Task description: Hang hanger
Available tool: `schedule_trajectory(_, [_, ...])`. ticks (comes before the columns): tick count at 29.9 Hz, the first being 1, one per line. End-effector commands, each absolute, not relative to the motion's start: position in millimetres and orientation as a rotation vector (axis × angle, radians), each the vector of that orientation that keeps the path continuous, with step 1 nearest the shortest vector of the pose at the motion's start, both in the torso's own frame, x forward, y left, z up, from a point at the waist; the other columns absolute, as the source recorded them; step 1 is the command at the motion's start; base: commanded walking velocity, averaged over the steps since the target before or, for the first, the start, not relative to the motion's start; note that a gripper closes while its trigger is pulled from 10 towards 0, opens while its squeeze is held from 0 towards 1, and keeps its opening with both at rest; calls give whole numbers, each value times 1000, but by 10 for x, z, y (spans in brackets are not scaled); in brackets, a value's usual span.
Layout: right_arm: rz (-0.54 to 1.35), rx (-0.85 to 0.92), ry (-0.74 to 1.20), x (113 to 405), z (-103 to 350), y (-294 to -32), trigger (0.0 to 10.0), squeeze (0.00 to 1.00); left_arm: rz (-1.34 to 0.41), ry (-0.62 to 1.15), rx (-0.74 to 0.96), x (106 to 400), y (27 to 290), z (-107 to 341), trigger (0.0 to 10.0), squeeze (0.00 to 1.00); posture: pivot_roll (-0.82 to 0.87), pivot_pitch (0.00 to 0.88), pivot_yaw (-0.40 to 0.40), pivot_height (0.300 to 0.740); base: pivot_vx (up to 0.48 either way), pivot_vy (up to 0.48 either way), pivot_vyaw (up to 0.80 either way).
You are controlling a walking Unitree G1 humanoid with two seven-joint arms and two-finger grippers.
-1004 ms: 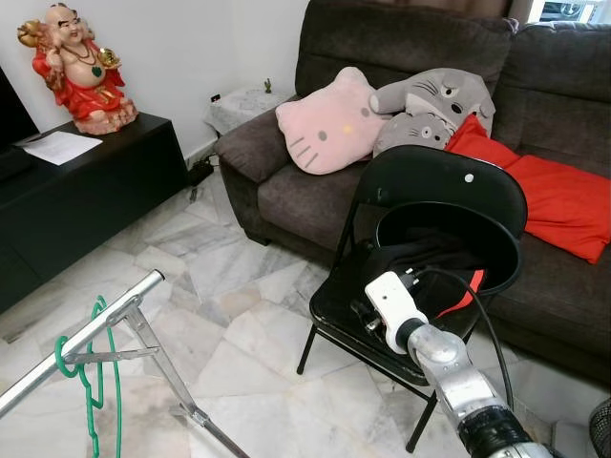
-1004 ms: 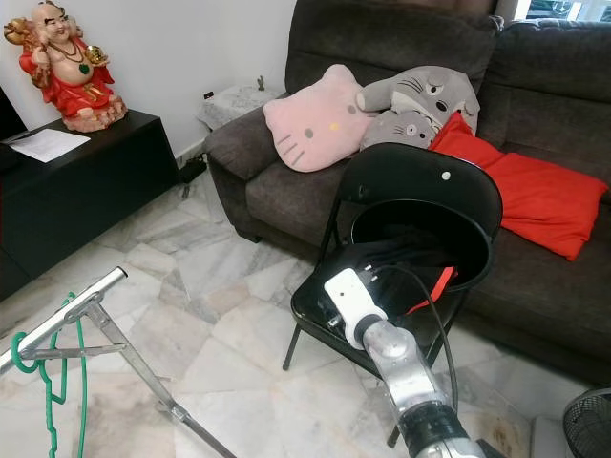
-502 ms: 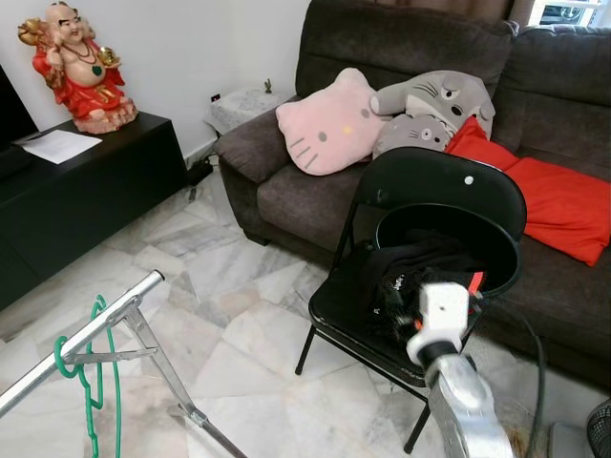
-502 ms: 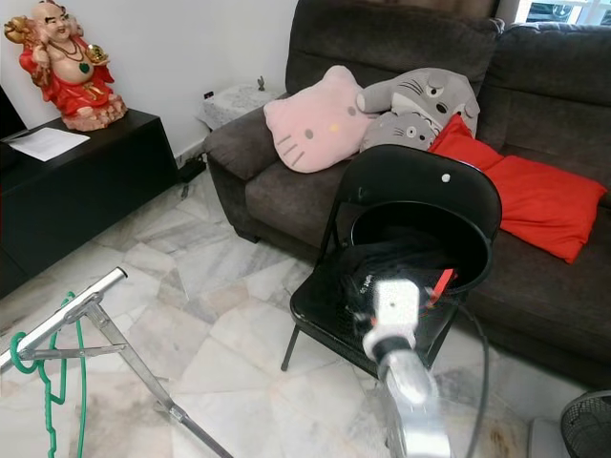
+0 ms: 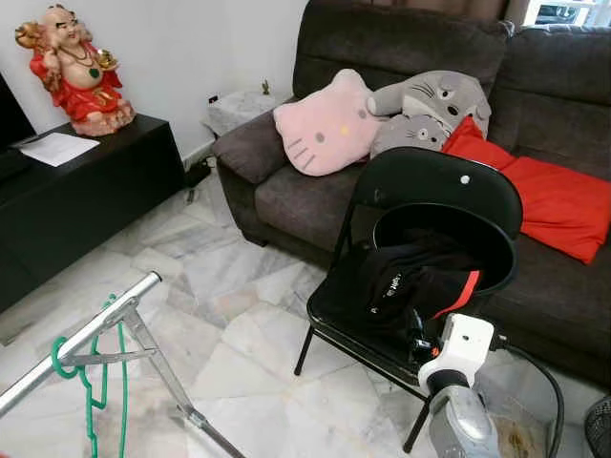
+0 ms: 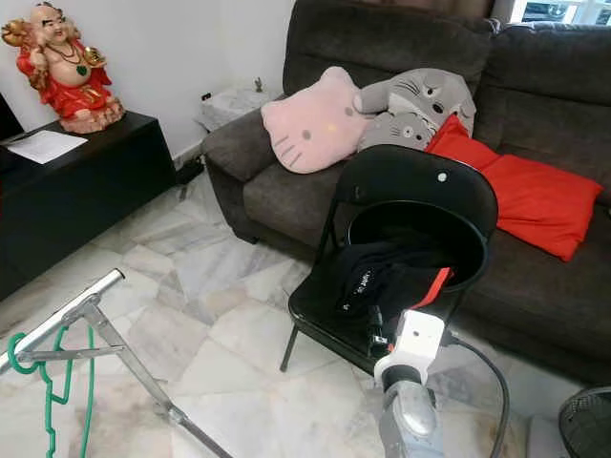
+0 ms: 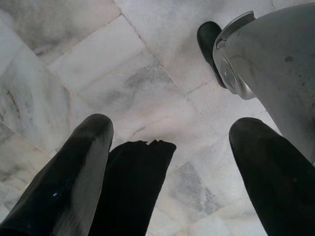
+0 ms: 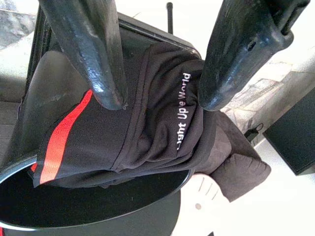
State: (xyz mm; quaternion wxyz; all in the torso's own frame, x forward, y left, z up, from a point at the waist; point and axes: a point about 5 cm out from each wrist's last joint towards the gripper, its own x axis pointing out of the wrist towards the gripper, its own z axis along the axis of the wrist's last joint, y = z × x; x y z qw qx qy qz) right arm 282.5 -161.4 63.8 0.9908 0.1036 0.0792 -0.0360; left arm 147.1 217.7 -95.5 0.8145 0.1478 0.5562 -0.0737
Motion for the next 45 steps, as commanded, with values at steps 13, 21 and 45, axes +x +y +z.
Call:
schedule_trajectory(13, [-107, 129, 122, 2849, 707, -1733, 10000, 0, -163, 1207, 324, 1433, 2222, -960, 10000, 0, -45, 28, 68, 740, 0, -162, 0])
schedule_trajectory(21, [-114, 113, 108, 2863, 723, -1754, 10000, 0, -157, 1212, 325, 1422, 2223, -965, 10000, 0, -45, 11, 70, 740, 0, 0, 565])
schedule_trajectory(45, [-128, 103, 100, 2918, 757, -1829, 10000, 0, -144, 1197, 291, 1434, 2215, -961, 10000, 0, -40, 22, 65, 740, 0, 0, 448])
